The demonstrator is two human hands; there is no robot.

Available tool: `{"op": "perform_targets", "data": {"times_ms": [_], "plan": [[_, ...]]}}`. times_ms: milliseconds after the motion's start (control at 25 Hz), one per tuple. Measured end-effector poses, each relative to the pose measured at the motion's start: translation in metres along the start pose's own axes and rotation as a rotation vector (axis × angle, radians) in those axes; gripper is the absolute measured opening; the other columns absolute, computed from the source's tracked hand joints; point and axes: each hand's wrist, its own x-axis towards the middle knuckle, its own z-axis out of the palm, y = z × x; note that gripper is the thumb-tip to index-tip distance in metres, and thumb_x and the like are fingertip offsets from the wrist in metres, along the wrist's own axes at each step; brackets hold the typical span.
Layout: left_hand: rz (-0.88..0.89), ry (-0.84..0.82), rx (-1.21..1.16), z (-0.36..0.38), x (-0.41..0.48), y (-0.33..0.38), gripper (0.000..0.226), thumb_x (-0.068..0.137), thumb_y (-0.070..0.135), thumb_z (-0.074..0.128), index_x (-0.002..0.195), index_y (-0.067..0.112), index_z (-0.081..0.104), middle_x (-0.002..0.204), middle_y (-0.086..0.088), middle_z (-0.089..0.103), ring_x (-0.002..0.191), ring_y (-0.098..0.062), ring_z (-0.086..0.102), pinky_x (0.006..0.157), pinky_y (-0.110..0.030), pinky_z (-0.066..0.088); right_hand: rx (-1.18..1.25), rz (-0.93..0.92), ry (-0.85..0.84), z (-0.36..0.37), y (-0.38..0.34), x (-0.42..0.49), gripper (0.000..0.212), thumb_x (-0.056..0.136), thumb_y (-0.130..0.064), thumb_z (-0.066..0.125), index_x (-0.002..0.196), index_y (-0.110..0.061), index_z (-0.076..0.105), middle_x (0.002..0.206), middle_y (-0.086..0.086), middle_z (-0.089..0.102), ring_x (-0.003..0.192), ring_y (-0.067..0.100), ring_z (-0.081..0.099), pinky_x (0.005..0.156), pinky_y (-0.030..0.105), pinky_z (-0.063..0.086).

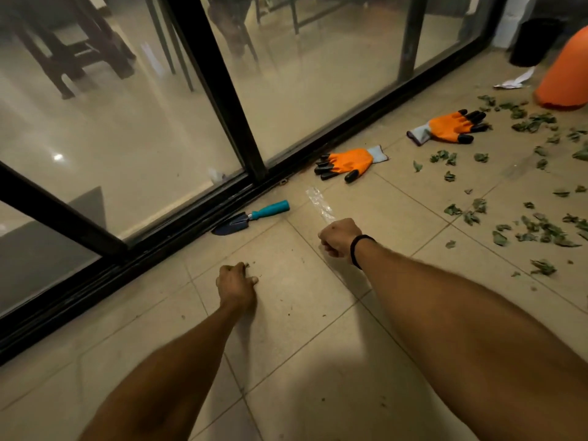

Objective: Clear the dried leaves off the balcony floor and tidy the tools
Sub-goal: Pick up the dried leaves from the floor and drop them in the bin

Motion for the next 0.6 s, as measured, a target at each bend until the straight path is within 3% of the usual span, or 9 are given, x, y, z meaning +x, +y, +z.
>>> {"op": "perform_targets", "data": {"times_ms": [160,320,600], "plan": [[0.082,0.104,-0.135,0.012,-0.002,0.019,0.035,0.102,0.019,0.056,0.134,0.004,0.057,0.130,-0.013,0.049,0.104,-0.013,0.045,0.093,-0.018,0.035,-0.018,0.012,0.095,-0.023,0.024,0.012,0.010,0.085,-0.007,0.065,0.087,0.000,0.073,0.082,0.015,0.074,0.066,0.023,0.067,0.069,0.041,0.061],[0.157,0.206,-0.124,0.027,0.000,0.027,0.029,0.103,0.019,0.054,0.123,0.002,0.066,0.126,-0.014,0.054,0.115,-0.028,0.049,0.091,-0.024,0.034,-0.052,-0.001,0.168,-0.050,0.034,0.016,0.012,0.088,-0.010,0.064,0.087,-0.002,0.073,0.084,0.014,0.073,0.073,0.023,0.067,0.073,0.039,0.062],[0.183,0.308,-0.042,0.034,0.010,0.034,0.020,0.099,0.007,0.055,0.107,0.000,0.071,0.103,-0.018,0.060,0.092,-0.028,0.055,0.075,-0.029,0.041,-0.089,-0.032,0.234,-0.064,0.049,0.015,0.012,0.091,-0.015,0.065,0.085,-0.009,0.074,0.086,0.010,0.073,0.080,0.023,0.070,0.074,0.034,0.061]]}}
